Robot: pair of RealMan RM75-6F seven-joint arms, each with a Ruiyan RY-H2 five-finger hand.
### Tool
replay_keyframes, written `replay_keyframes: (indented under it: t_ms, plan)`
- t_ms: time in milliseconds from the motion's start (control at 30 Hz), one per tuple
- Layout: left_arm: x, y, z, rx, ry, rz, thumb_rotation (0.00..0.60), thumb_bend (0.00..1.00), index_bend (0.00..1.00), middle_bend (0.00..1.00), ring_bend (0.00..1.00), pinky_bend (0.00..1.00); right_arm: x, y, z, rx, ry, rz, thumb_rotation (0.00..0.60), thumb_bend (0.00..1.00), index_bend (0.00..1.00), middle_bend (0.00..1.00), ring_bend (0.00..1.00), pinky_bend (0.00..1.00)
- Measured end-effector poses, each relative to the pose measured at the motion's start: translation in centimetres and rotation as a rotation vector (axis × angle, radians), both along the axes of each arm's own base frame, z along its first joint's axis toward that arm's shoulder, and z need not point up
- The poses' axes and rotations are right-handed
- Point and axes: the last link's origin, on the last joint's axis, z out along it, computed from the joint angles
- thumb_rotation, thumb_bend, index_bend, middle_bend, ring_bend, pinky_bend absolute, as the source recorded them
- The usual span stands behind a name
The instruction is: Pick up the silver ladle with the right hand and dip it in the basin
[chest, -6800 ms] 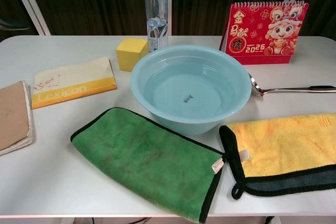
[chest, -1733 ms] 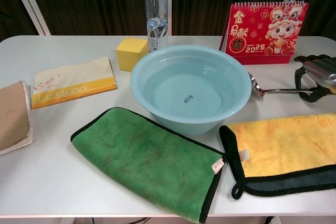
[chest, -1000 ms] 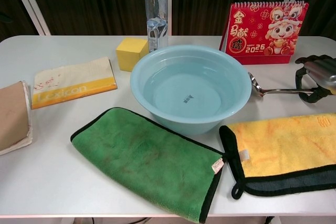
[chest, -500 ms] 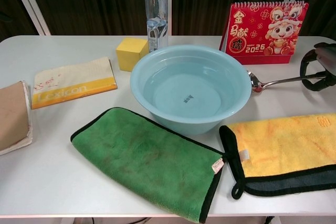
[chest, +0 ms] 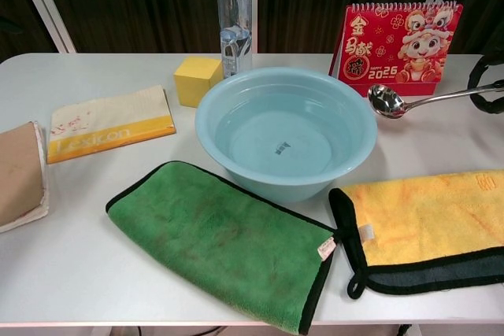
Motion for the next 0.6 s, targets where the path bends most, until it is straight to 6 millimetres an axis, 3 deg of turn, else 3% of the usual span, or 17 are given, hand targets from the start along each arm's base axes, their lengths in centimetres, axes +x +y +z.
replay_keyframes:
  t_ms: [367,600]
  plan:
    - [0.2,0.0,-0.1,-0.001,-0.002,-0.006,0.600,0.10,0.12,0.05,0.04,0.19,1.1,0.3,1.4,-0.041,-0.180,0.001,0.600,0.58,0.87,0.39,0.32,0.61]
    - [0.3,0.0,-0.2,-0.006,-0.008,-0.011,0.600,0.10,0.12,0.05,0.04,0.19,1.7,0.3,2.6,-0.058,-0.252,-0.012,0.600,0.58,0.87,0.43,0.48,0.76]
